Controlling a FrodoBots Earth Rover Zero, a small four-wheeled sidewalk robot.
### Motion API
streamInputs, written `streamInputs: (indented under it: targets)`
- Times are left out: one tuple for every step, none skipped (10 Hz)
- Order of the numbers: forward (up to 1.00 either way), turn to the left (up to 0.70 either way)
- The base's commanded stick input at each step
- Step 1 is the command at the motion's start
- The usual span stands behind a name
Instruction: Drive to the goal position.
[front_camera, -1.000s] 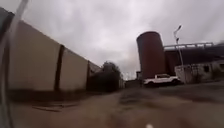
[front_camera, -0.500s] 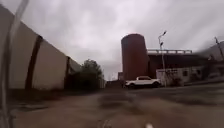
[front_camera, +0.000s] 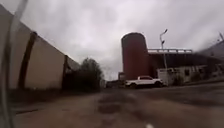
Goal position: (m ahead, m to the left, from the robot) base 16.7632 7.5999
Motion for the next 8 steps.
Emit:
streamInputs:
  targets:
    - [1.00, -0.09]
    - [1.00, 0.00]
    - [1.00, 0.00]
    - [1.00, 0.00]
    - [1.00, 0.00]
    - [1.00, 0.00]
    - [1.00, 0.00]
    - [1.00, 0.00]
